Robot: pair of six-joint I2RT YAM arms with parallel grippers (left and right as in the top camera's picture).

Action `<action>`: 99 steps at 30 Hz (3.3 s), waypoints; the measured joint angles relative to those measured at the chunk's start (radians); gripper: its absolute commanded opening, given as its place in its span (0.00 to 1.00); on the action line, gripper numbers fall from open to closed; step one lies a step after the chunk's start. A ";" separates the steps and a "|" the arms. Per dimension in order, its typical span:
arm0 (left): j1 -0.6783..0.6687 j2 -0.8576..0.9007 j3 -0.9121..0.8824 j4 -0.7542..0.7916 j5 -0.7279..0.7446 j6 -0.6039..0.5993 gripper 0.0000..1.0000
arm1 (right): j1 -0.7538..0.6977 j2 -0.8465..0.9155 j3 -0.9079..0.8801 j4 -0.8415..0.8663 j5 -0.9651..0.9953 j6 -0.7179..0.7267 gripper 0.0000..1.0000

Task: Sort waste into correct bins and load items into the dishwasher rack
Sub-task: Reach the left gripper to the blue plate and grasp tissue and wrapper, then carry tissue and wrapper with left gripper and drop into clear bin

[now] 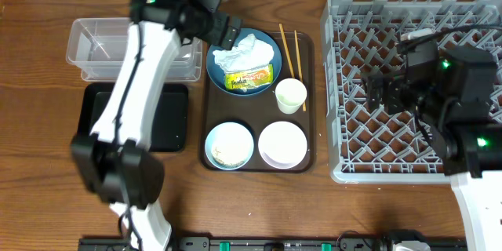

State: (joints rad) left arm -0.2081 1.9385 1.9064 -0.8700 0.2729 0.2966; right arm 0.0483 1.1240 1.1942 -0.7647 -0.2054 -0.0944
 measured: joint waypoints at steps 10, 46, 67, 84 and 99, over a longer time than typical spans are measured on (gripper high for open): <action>-0.076 0.178 0.000 0.023 -0.025 0.142 0.98 | 0.000 0.056 0.000 -0.055 -0.004 0.025 0.99; -0.155 0.433 0.013 0.152 -0.159 0.213 0.19 | 0.000 0.068 0.001 -0.113 -0.004 0.026 0.99; -0.093 0.197 0.012 0.070 -0.145 -0.164 0.06 | 0.000 0.069 0.001 -0.113 -0.004 0.026 0.99; 0.254 0.058 0.022 0.069 -0.203 -0.272 0.06 | 0.000 0.070 0.001 -0.113 -0.004 0.026 0.99; 0.303 0.196 0.010 0.071 -0.205 -0.299 0.59 | 0.000 0.070 0.001 -0.111 -0.004 0.026 0.99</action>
State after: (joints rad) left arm 0.0948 2.1349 1.9163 -0.7986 0.0677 -0.0029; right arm 0.0483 1.1942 1.1950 -0.8761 -0.2096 -0.0685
